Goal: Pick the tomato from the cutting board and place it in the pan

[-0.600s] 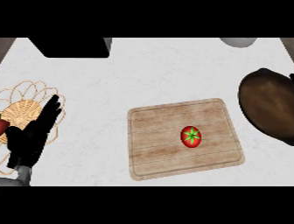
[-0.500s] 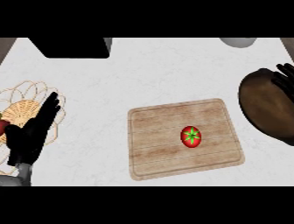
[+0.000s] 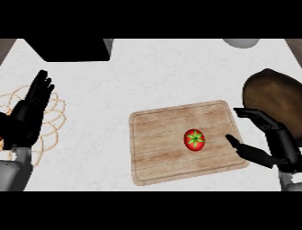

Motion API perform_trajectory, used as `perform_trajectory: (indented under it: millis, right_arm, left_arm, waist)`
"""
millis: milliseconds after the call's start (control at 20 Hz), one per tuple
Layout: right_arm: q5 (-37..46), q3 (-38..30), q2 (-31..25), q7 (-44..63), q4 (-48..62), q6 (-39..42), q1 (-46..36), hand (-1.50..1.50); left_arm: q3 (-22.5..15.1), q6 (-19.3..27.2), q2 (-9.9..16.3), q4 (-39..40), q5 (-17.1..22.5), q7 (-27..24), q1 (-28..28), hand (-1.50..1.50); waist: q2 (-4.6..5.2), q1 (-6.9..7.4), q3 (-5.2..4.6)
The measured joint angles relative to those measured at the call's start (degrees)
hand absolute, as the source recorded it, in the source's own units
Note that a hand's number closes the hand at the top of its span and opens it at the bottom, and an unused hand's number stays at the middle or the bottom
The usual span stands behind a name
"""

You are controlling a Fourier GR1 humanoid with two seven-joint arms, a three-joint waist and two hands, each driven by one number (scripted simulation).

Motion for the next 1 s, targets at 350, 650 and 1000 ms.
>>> perform_trajectory:
  millis: [350, 650, 1000]
  right_arm:
    - [8.64, -2.16, -8.53, 0.93, -15.14, -5.63, 11.59, -1.5]
    - [11.45, -4.43, -21.77, 16.4, -28.56, 1.44, 14.11, -1.5]
    - [12.42, -4.65, -26.41, 38.52, -39.32, 7.83, 5.11, -1.5]
  left_arm:
    - [0.81, 0.61, -0.99, 0.76, -0.44, 0.44, -1.2, 0.0]
    - [1.24, -0.01, -1.12, 1.52, -0.55, 0.42, -1.93, 0.0]
    - [0.71, -0.03, -2.85, 2.01, -2.18, 0.39, -3.18, 0.0]
  waist:
    - [-0.23, -0.82, -0.12]
    - [-0.2, -0.57, -0.26]
    - [0.05, 0.77, -0.16]
